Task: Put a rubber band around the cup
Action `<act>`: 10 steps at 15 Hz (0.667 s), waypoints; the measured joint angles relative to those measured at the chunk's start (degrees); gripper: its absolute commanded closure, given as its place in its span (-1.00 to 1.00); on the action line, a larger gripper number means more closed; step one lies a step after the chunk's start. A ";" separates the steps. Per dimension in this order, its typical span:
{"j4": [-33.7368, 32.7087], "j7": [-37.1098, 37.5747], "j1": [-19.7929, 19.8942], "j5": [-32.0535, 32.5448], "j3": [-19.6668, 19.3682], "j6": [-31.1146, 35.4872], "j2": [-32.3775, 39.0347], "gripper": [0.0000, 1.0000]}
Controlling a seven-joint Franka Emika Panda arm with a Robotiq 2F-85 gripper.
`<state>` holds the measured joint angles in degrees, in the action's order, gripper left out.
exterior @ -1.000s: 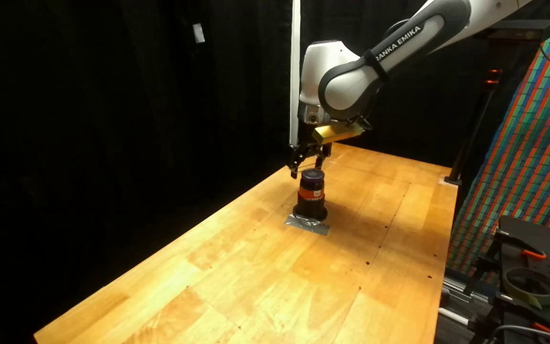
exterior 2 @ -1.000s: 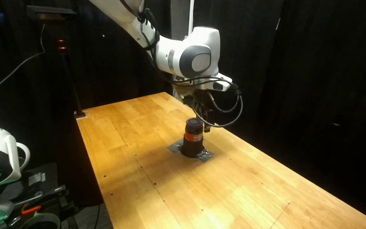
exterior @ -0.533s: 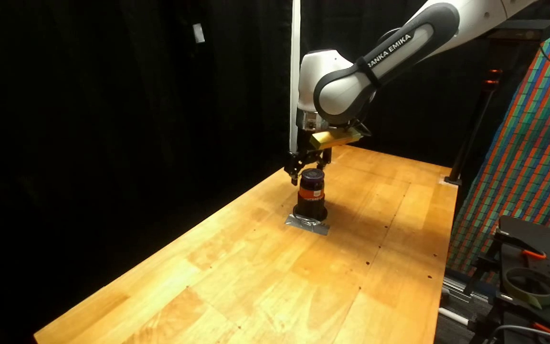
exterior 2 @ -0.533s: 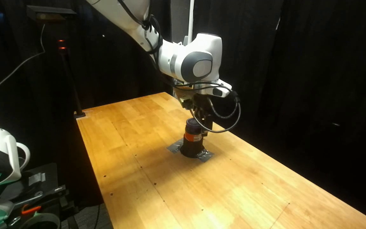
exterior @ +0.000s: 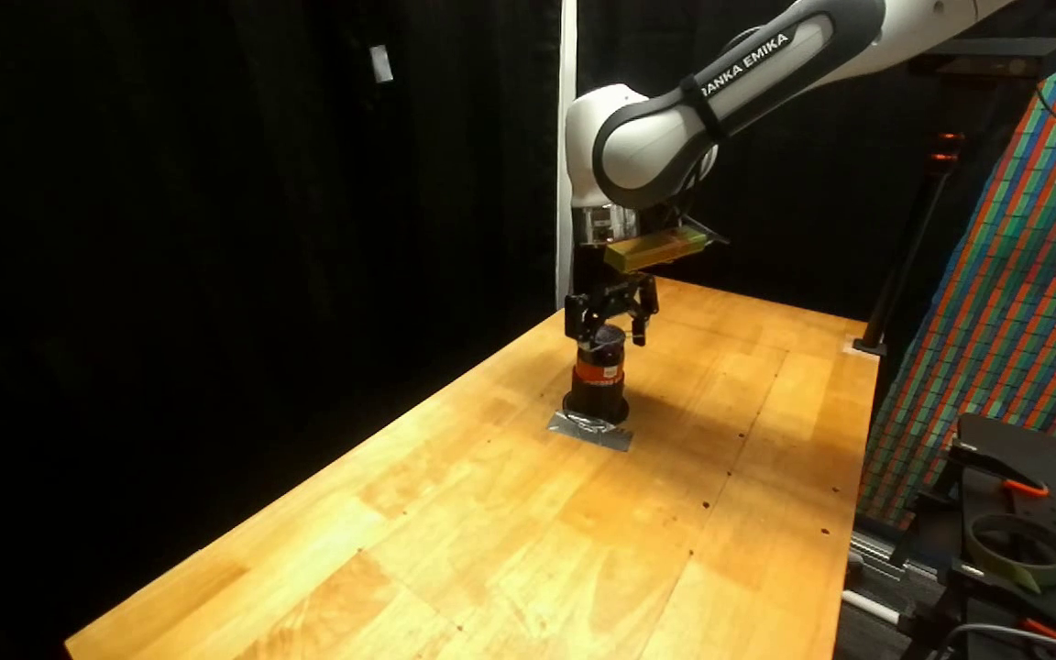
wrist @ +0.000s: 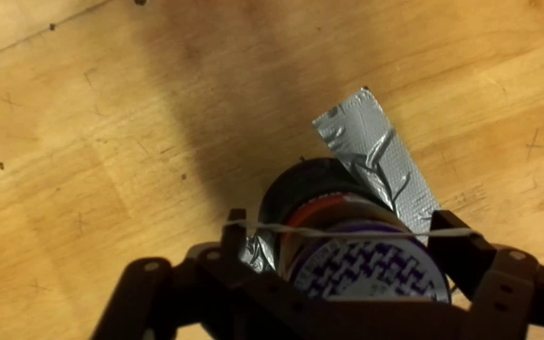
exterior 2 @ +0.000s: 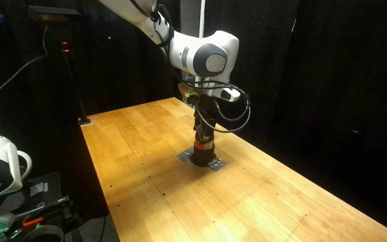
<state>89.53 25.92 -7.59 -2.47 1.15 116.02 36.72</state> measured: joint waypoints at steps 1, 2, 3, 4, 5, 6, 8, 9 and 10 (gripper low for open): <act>-0.01 -0.24 0.00 -0.30 0.03 -1.45 -0.24 -1.00; -0.01 -0.46 0.01 -0.69 0.03 -2.69 -0.40 -1.00; -0.01 -0.80 0.03 -1.19 0.03 -3.72 -0.48 -1.00; 0.02 -1.20 0.08 -1.61 0.03 -4.65 -0.48 -1.00; 0.15 -1.54 0.15 -2.04 0.03 -5.29 -0.47 -1.00; 0.35 -1.81 0.21 -2.51 0.03 -5.53 -0.45 -1.00; 1.00 -2.26 0.31 -3.24 0.03 -5.54 -0.45 -0.63; 1.39 -2.55 0.33 -3.45 0.03 -5.29 -0.47 -0.46; 2.00 -2.97 0.33 -3.51 0.05 -4.35 -0.59 -0.31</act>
<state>91.53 22.95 -7.26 -5.98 1.20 111.67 36.13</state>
